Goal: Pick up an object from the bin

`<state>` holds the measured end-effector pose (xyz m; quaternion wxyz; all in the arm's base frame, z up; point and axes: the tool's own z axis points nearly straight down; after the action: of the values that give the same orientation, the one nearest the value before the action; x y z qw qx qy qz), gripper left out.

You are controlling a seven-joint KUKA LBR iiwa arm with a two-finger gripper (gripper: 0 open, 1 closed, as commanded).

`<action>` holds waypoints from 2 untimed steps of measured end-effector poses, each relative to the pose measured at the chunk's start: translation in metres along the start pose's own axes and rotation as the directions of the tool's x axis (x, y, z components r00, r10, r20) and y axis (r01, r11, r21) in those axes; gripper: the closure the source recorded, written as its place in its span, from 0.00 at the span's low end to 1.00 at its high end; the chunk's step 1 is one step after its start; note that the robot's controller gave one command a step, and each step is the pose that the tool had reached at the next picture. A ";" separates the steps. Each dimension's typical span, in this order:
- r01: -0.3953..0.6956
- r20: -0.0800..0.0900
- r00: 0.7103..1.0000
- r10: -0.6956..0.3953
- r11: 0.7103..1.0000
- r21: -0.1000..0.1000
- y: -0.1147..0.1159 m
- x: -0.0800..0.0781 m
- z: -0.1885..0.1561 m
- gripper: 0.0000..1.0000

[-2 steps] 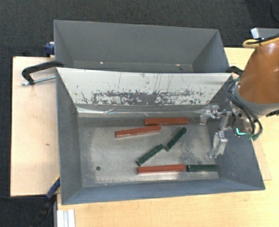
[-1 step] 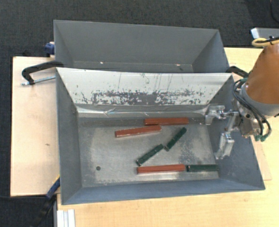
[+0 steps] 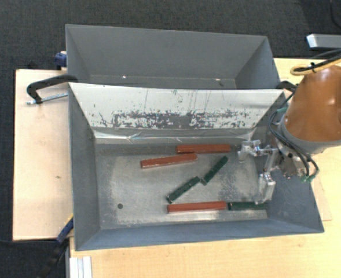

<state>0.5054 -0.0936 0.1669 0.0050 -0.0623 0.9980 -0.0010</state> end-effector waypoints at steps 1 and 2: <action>-0.043 -0.007 0.999 0.043 0.999 -0.003 0.027 0.001 0.060 0.00; 0.024 0.005 1.000 -0.024 1.000 0.000 0.032 -0.008 0.093 1.00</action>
Offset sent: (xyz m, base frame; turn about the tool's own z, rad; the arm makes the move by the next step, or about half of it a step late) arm 0.0009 0.0320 -0.0969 -0.0241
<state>0.5108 -0.0612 0.0736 0.0073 -0.0740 0.9972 -0.0007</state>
